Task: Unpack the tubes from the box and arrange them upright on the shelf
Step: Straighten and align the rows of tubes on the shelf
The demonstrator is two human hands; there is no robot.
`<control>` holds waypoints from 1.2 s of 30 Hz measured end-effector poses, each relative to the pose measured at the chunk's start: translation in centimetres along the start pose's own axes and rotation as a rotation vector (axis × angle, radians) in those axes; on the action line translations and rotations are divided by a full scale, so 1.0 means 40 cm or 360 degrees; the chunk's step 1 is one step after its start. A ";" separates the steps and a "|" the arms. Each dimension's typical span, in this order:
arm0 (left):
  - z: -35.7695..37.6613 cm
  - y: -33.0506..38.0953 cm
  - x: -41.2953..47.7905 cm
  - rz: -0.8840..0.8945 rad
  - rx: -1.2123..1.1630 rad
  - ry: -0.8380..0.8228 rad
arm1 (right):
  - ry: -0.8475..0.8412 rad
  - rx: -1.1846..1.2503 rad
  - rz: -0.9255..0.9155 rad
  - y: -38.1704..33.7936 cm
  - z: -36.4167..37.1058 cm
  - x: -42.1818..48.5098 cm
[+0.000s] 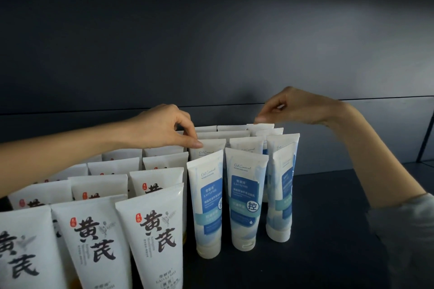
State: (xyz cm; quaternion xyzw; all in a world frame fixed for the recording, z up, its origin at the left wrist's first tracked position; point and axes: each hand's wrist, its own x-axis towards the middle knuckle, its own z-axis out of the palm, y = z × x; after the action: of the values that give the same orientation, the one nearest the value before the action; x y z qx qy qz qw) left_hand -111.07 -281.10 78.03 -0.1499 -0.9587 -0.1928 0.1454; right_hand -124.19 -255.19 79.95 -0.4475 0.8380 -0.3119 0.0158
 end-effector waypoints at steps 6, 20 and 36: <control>0.000 0.002 -0.001 -0.0018 0.0005 0.0029 | 0.0037 0.0042 0.0175 0.084 -0.012 -0.007; 0.003 0.013 -0.019 -0.0141 0.0006 0.0040 | 0.0009 -0.0026 0.0148 0.080 0.008 0.016; -0.059 0.121 -0.124 -0.0111 0.0070 0.0337 | 0.0046 -0.0214 0.0183 0.070 0.022 -0.002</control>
State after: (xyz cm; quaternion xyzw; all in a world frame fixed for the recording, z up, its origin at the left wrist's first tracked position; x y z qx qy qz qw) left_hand -104.34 -278.95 80.03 -0.0921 -0.9466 -0.1913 0.2424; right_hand -125.95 -254.43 77.69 -0.3940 0.8816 -0.2598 -0.0085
